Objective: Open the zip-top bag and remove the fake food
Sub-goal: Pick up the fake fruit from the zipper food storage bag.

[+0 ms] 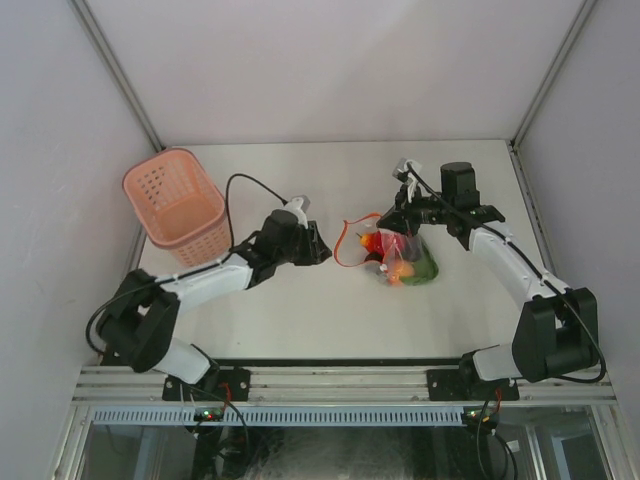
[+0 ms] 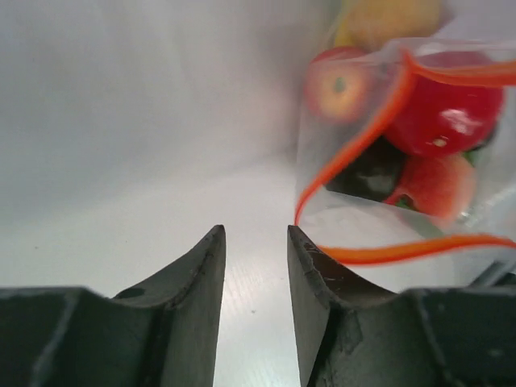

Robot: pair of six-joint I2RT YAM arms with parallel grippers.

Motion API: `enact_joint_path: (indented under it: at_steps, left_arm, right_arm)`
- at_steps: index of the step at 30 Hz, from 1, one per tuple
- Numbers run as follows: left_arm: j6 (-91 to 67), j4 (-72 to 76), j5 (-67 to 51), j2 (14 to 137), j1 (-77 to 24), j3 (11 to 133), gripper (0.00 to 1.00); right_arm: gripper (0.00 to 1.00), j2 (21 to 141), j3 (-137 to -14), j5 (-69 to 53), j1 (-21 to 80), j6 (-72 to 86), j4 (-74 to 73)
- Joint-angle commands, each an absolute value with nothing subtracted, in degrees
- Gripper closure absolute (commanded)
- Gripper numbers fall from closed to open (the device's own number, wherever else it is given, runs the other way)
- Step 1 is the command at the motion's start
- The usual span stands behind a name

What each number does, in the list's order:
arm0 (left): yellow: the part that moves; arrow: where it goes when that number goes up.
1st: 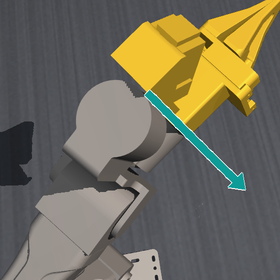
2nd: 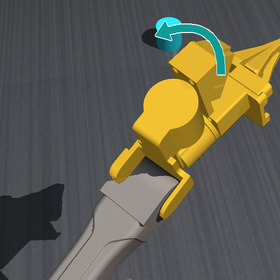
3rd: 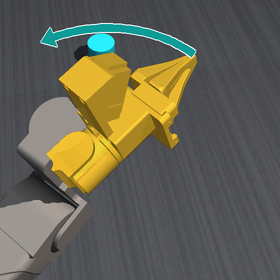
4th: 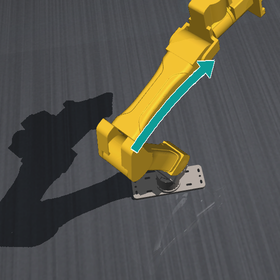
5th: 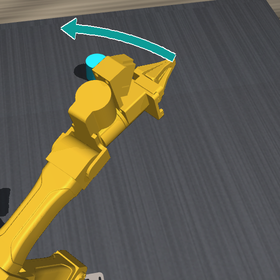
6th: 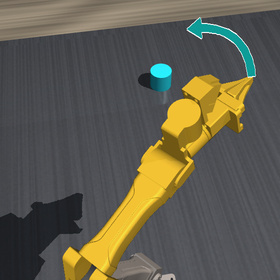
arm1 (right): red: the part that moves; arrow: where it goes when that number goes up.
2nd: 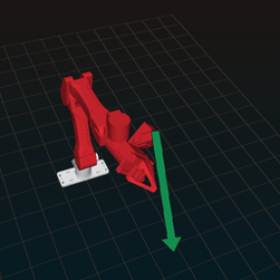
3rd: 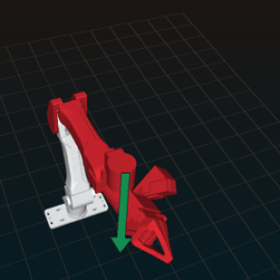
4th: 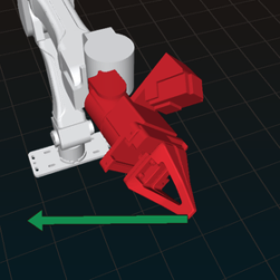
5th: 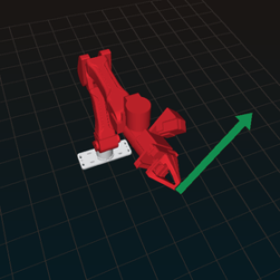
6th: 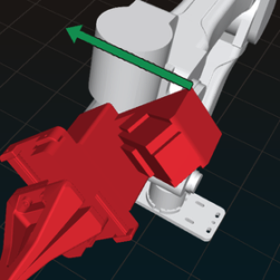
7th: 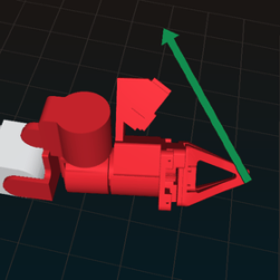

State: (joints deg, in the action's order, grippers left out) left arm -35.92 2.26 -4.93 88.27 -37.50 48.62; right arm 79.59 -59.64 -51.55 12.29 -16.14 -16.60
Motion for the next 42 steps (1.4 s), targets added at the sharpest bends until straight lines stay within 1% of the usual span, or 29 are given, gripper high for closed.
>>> enact_joint_path:
  at_steps: [1, 4, 8, 12, 19, 28, 37, 42]
  left_arm:
    - [-34.7, 14.6, -7.2, 77.8, -36.3, 42.4, 0.58]
    - [-36.0, 24.2, -12.9, 75.3, -35.8, 38.8, 0.56]
    - [-39.7, 35.0, -20.8, 76.5, -35.8, 37.7, 0.53]
    - [-43.3, 43.8, -23.5, 79.2, -36.3, 37.8, 0.53]
    - [-42.2, 47.0, -21.2, 85.2, -39.9, 40.8, 0.54]
    - [-38.9, 47.1, -15.2, 92.0, -43.9, 44.0, 0.55]
    - [-35.4, 46.6, -8.6, 97.9, -46.6, 48.0, 0.51]
    - [-34.3, 46.5, -5.7, 99.8, -47.0, 48.9, 0.47]
  right_arm:
    - [1.0, 78.4, -60.3, -53.7, 12.5, -16.9, -14.6]
    - [1.0, 78.5, -60.3, -54.0, 12.6, -17.1, -14.8]
    - [1.0, 78.7, -60.3, -54.2, 12.7, -17.1, -14.8]
    - [1.0, 78.7, -60.3, -54.3, 12.7, -17.0, -14.8]
    - [1.0, 78.7, -60.3, -54.7, 12.8, -16.8, -14.8]
    - [1.0, 78.5, -60.3, -55.3, 13.1, -16.5, -14.6]
    - [1.0, 78.3, -60.3, -55.6, 13.4, -16.4, -14.7]
    - [1.0, 78.1, -60.3, -56.0, 13.5, -16.3, -14.7]
